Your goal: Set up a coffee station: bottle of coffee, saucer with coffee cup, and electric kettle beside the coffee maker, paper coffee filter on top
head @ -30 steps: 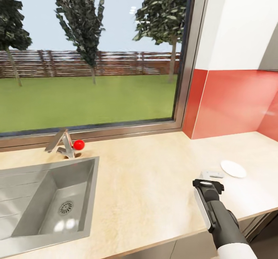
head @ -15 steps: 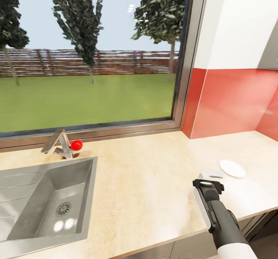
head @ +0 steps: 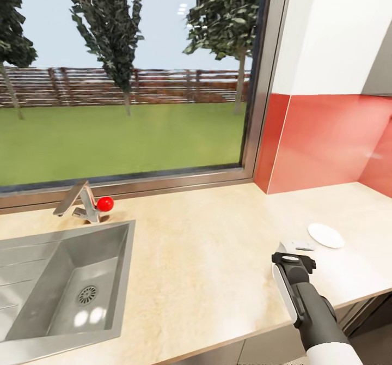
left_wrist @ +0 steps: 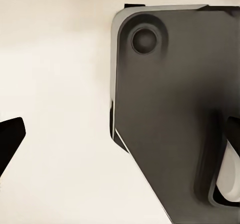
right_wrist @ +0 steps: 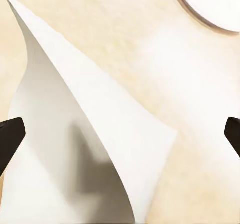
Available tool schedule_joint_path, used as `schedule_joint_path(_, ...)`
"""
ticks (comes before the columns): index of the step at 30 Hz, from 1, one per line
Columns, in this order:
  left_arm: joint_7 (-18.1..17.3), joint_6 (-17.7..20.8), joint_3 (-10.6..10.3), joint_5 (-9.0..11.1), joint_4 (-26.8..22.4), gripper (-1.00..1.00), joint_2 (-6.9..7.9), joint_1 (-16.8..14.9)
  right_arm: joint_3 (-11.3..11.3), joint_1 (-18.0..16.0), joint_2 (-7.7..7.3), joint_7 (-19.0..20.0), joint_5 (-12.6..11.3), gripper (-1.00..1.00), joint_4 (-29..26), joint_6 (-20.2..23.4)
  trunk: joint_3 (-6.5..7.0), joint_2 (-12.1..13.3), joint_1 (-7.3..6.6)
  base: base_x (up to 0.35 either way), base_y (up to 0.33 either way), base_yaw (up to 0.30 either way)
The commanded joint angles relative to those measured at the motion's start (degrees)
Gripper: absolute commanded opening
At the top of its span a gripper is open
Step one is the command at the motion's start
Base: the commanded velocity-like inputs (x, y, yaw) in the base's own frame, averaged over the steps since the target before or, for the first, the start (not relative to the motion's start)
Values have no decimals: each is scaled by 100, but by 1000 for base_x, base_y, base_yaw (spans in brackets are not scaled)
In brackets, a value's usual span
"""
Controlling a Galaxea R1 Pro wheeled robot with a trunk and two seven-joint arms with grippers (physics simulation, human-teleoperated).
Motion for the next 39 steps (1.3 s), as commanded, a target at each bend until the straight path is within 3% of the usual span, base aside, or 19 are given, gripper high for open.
schedule_joint_path(1,1,-13,-31,53,-3,100,2,-1,-4,-5,4,-16,-4,100,-6,29,-37,-52,25,0,0,-59)
schedule_joint_path(12,9,-13,-31,53,-4,100,2,-1,-4,-5,5,-16,-4,100,-6,29,-119,-52,25,0,0,-59)
schedule_joint_path(39,10,-13,-31,53,-3,100,2,-1,5,-5,5,-14,-4,100,-6,38,-131,-52,25,0,-8,-14)
